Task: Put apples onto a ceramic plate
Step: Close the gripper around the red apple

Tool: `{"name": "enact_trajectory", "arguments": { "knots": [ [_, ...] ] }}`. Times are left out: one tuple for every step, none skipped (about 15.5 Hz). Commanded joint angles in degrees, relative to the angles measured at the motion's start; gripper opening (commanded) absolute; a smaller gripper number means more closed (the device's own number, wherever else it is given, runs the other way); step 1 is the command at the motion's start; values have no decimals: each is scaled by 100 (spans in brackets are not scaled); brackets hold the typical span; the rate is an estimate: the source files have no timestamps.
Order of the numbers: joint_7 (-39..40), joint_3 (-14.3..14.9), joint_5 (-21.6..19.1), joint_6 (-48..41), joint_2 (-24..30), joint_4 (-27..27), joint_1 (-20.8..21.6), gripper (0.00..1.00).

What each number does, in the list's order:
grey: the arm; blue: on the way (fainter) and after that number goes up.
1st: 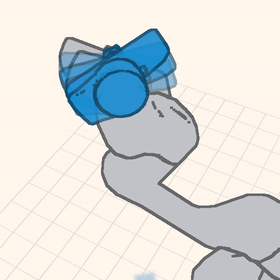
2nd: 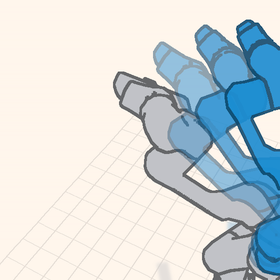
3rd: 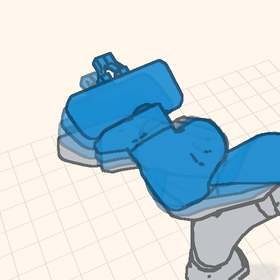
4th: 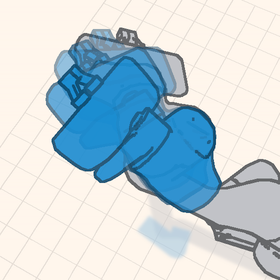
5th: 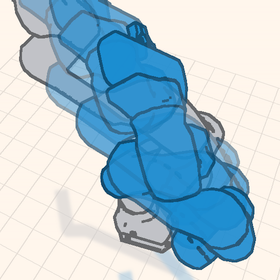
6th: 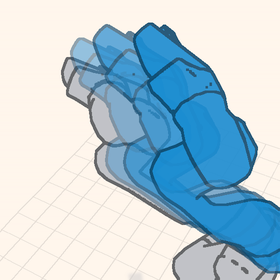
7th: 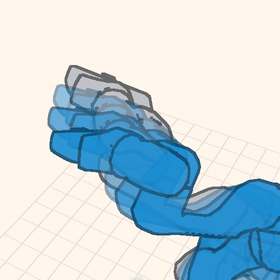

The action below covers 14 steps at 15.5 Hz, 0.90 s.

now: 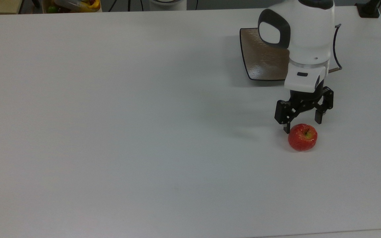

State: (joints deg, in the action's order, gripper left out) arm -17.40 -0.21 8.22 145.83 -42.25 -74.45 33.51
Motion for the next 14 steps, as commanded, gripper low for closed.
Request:
{"name": "enact_trajectory", "arguments": {
  "knots": [
    [-185, 30, 154, 348, -274, 193, 59, 100],
    [-185, 30, 163, 454, -336, 185, 111, 100],
    [-185, 39, 171, 524, -371, 193, 155, 100],
    [-185, 39, 180, 569, -415, 185, 165, 100],
    [-194, 39, 215, 595, -502, 193, 173, 100],
    [-194, 39, 294, 665, -529, 194, 173, 100],
    [-194, 39, 399, 727, -565, 194, 165, 100],
    [-194, 47, 470, 736, -600, 194, 173, 100],
    [-263, 47, 627, 745, -609, 211, 165, 100],
    [-360, 39, 759, 745, -618, 237, 165, 100],
    [-456, 39, 882, 754, -644, 246, 156, 100],
    [-553, 39, 996, 780, -705, 255, 156, 100],
    [-650, 39, 1093, 841, -723, 246, 165, 96],
    [-738, 39, 1164, 868, -732, 255, 156, 91]
  ]
}}
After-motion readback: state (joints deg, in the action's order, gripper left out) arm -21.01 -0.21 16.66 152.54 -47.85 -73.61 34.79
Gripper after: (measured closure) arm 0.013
